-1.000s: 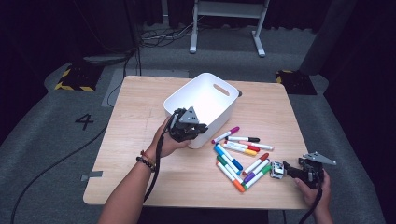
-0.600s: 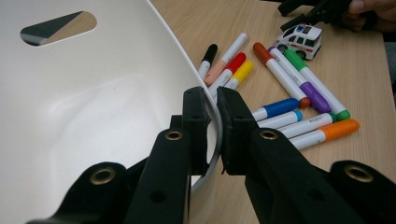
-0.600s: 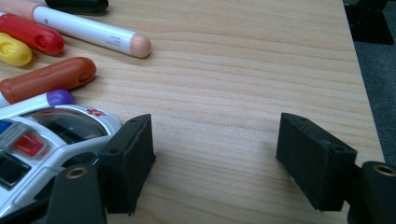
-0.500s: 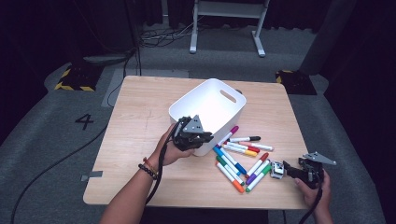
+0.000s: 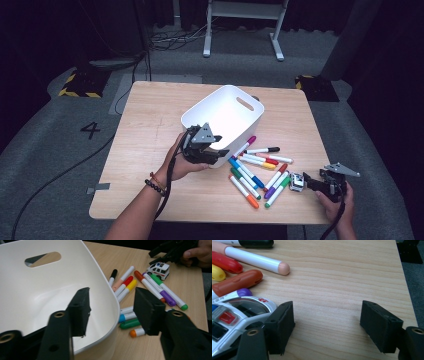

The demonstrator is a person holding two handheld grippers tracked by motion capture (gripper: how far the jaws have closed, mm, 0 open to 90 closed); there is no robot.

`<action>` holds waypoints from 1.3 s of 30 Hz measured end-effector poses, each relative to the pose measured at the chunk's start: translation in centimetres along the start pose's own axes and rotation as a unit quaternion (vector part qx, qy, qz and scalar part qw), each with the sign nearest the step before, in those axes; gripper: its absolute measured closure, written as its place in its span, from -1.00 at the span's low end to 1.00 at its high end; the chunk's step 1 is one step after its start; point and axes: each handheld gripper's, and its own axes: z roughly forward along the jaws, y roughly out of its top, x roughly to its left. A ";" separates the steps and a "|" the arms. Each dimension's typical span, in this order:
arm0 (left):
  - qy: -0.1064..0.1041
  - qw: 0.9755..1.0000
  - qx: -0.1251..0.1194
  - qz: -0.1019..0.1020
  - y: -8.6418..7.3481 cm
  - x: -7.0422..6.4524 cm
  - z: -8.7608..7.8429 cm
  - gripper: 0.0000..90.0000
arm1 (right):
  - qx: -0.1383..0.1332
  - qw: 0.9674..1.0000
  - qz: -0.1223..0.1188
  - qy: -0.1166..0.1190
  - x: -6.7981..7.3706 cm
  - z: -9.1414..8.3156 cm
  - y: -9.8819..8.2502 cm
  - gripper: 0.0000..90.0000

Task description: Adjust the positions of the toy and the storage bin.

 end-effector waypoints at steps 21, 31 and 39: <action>0.171 0.978 0.012 -0.121 -0.9 10.8 -3.6 -0.57 | 0.001 1.000 0.001 -0.001 0.0 0.0 0.0 -0.40; 0.126 0.982 0.085 -0.116 -2.2 12.6 -1.2 0.39 | 0.001 1.000 0.001 0.000 0.0 0.0 0.0 -0.40; 0.117 0.985 0.078 -0.103 -2.7 11.9 -1.8 0.67 | 0.000 1.000 0.000 0.001 0.0 0.0 0.0 -0.39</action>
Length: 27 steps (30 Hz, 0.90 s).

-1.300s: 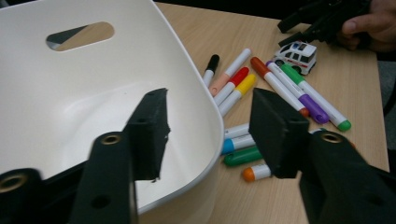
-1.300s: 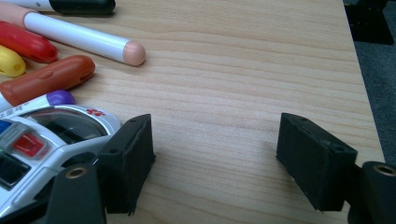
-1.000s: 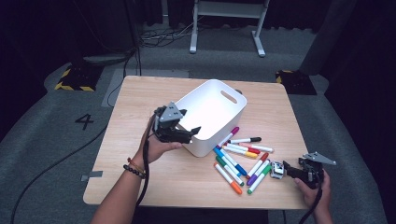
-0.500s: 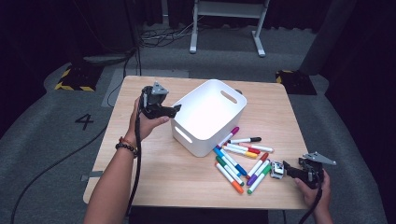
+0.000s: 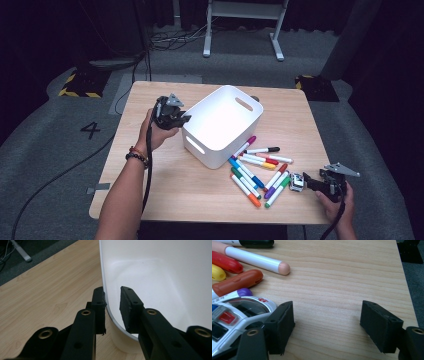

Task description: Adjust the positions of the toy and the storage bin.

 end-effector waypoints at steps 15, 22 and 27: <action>0.000 1.000 -0.018 -0.021 -2.6 -2.2 -2.8 0.51 | 0.000 1.000 -0.002 -0.001 0.0 0.0 0.0 -0.40; 0.006 0.999 -0.026 -0.024 -3.2 -3.2 -3.4 0.44 | 0.000 1.000 -0.002 -0.001 0.0 0.0 0.0 -0.40; 0.001 0.999 -0.033 -0.023 -3.7 -3.8 -3.8 0.30 | 0.001 1.000 0.000 -0.001 0.0 0.0 0.0 -0.40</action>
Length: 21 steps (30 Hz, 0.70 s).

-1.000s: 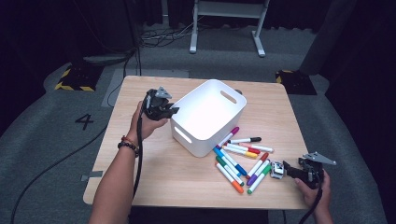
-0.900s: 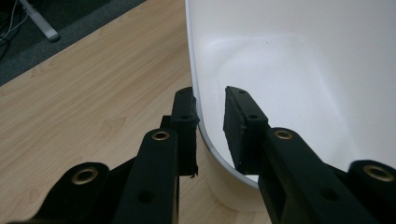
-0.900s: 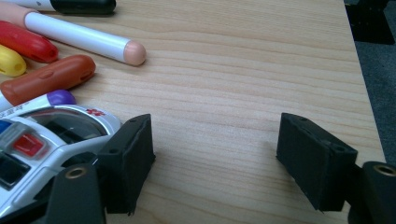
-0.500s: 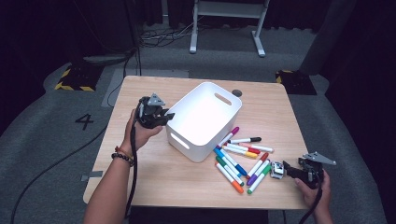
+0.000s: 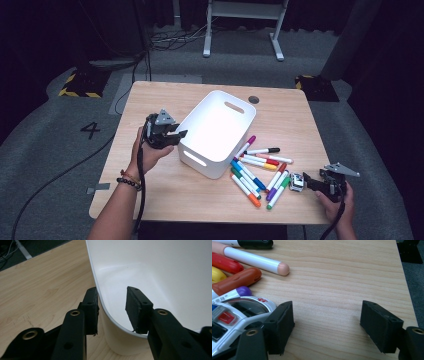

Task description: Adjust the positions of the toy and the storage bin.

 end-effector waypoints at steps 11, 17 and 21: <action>-0.004 0.998 -0.059 0.001 -0.8 -0.9 -3.2 -0.31 | 0.000 1.000 0.000 0.000 0.0 0.0 0.0 -0.40; -0.001 0.998 -0.065 0.004 -1.3 -1.2 -4.4 -0.36 | 0.000 1.000 0.000 0.000 0.0 0.0 0.0 -0.40; -0.005 0.998 -0.062 -0.005 -1.6 -0.9 -3.9 -0.27 | 0.000 1.000 0.001 0.000 0.0 0.0 0.0 -0.40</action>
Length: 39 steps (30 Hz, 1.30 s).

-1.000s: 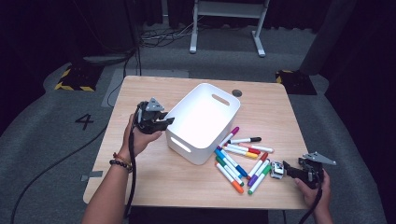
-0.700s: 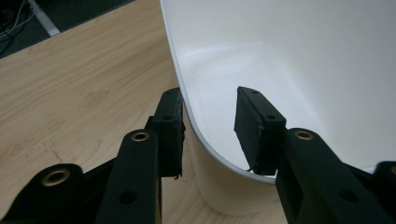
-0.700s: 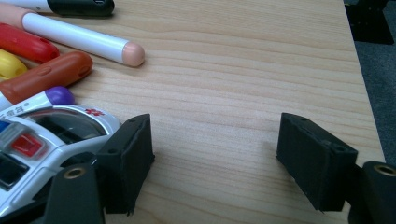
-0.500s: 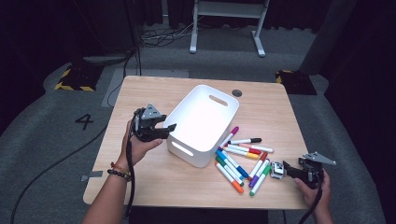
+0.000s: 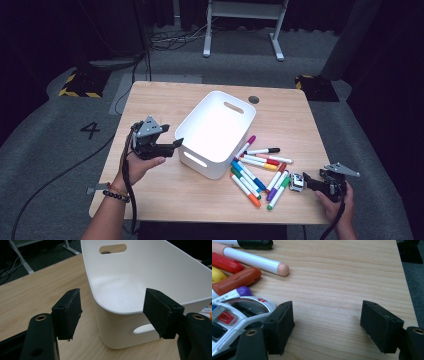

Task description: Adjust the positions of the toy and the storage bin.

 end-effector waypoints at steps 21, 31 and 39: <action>0.023 1.000 0.002 -0.011 -0.3 -0.5 0.7 0.53 | -0.001 1.000 -0.003 0.001 0.0 0.0 0.0 -0.40; 0.024 1.000 0.011 -0.004 -0.5 -2.3 -0.1 0.49 | -0.001 1.000 -0.004 0.002 0.0 0.0 0.0 -0.40; 0.026 1.000 -0.005 0.007 -0.9 -3.4 -1.0 -0.06 | -0.001 1.000 -0.004 0.003 0.0 0.0 0.0 -0.40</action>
